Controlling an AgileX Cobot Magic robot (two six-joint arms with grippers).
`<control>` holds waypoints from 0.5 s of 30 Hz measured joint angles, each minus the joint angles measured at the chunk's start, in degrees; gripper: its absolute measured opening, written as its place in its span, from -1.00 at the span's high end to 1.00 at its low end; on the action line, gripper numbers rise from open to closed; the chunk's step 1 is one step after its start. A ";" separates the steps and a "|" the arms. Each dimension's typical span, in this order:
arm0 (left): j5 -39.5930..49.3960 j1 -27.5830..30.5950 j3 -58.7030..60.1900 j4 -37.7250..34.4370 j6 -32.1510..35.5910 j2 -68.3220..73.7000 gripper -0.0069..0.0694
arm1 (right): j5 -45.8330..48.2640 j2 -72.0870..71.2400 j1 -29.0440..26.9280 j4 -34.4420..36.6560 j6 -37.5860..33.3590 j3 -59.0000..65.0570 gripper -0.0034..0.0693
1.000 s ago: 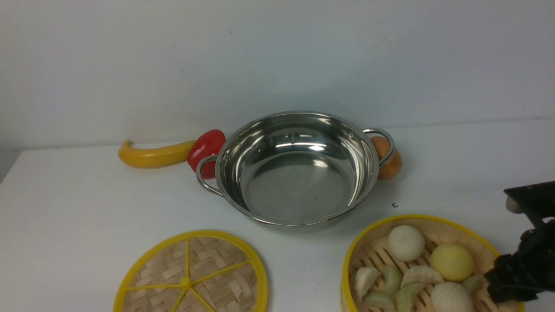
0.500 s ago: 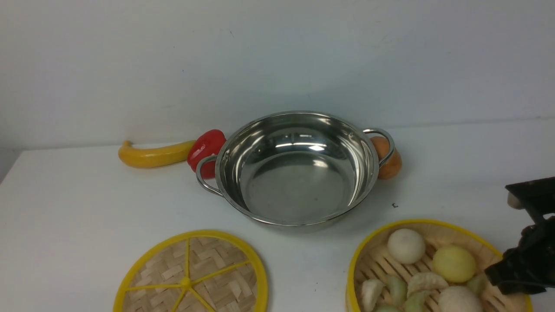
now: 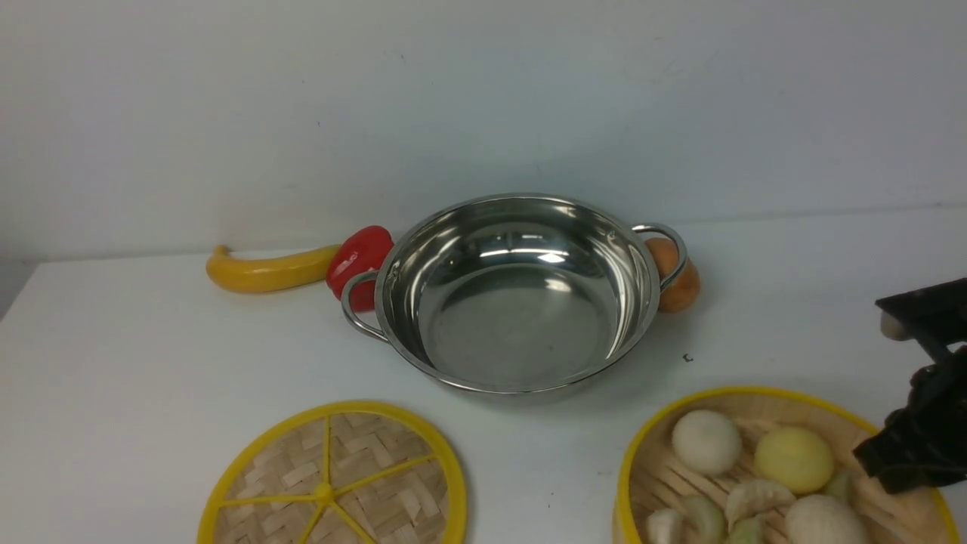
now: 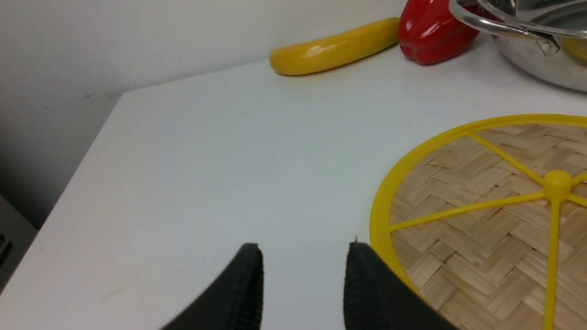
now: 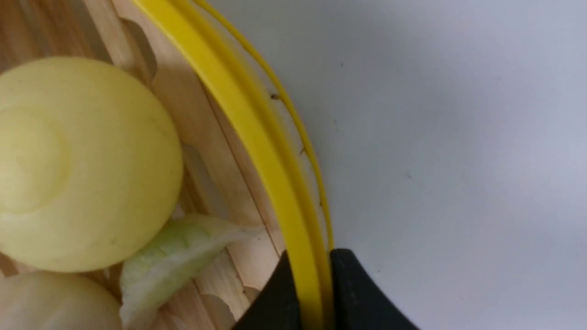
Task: Place the steamer in the pot on the white table, and put the lid on the steamer.
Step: 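Reach for and grasp the rim of the bamboo steamer holding the buns with the right gripper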
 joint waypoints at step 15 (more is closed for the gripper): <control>0.00 0.00 0.00 0.00 0.00 -0.05 0.19 | 16.39 -2.06 0.00 -2.19 1.35 -19.88 0.72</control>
